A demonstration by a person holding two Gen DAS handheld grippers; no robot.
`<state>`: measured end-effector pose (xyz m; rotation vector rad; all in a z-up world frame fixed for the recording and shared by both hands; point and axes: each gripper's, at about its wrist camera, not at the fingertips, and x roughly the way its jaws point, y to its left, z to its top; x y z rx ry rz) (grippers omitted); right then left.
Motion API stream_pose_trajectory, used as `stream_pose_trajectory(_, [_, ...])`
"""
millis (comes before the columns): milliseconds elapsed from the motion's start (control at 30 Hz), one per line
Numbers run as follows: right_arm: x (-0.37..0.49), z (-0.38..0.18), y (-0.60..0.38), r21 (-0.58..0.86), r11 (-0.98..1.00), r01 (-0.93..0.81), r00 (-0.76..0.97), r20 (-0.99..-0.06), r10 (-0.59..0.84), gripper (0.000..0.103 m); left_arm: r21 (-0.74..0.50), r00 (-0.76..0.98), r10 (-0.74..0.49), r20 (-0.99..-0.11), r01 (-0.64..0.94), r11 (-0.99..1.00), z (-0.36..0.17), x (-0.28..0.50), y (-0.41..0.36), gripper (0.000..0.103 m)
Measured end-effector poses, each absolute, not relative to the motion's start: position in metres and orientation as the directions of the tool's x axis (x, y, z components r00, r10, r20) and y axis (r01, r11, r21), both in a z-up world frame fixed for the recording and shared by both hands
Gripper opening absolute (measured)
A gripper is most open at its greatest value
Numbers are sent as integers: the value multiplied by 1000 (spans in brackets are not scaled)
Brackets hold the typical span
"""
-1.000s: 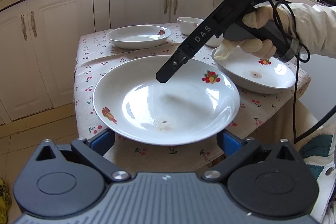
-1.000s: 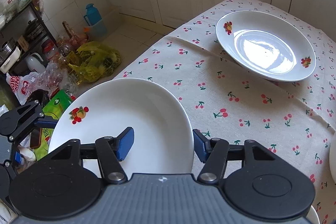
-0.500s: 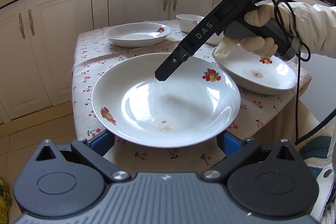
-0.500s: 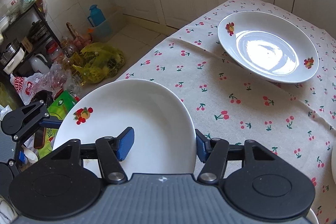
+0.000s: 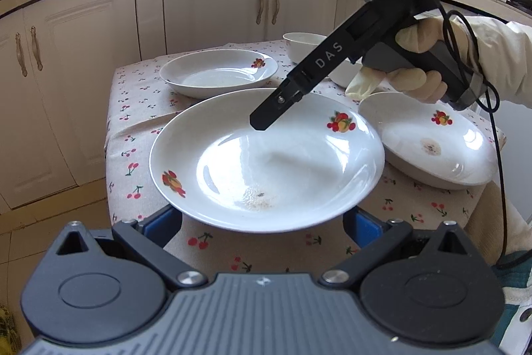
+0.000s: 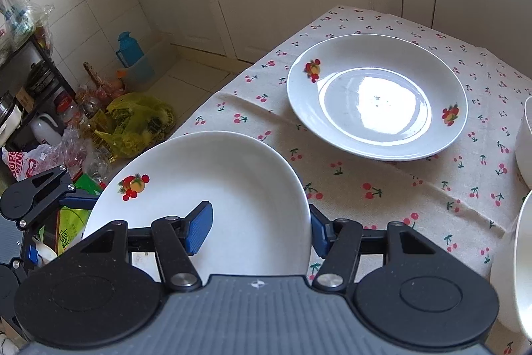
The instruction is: Organize plates and bowls
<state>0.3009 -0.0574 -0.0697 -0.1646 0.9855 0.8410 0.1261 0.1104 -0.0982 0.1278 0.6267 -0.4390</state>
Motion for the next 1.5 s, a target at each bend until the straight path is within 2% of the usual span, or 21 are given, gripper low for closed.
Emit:
stream_pose_trajectory(700, [317,-78,-70,236,716,-657,299,-790,535,66,-18,698,-372,-612,457,889,-104,148,101,102])
stream_pose_trajectory(867, [315,-77,-67,233,709,-666,294,-792,536,74,0,711,-360,-605,451,892,-103,144,100,102])
stream_pose_trajectory(1000, [307,-69,-71,189,723,-664,344,-781,521,90,15,723,-346,-598,442,897,-99,137,101,102])
stream_pose_trajectory(1067, [301,-60,-77,175,726,-665,362,-774,519,92,17,733,-345,-586,437,899,-94,131,102,102])
stream_pose_trajectory(1133, [293,-51,-83,155,729,-667,384,-766,515,98,11,738,-344,-581,430,903,-88,128,102,102])
stream_pose_trajectory(1300, [261,-27,-102,79,738,-671,458,-738,495,103,-13,756,-332,-564,394,919,-76,116,101,102])
stream_pose_trajectory(1500, [208,-12,-138,13,775,-632,548,-700,458,103,-16,773,-304,-557,356,934,-64,100,87,102])
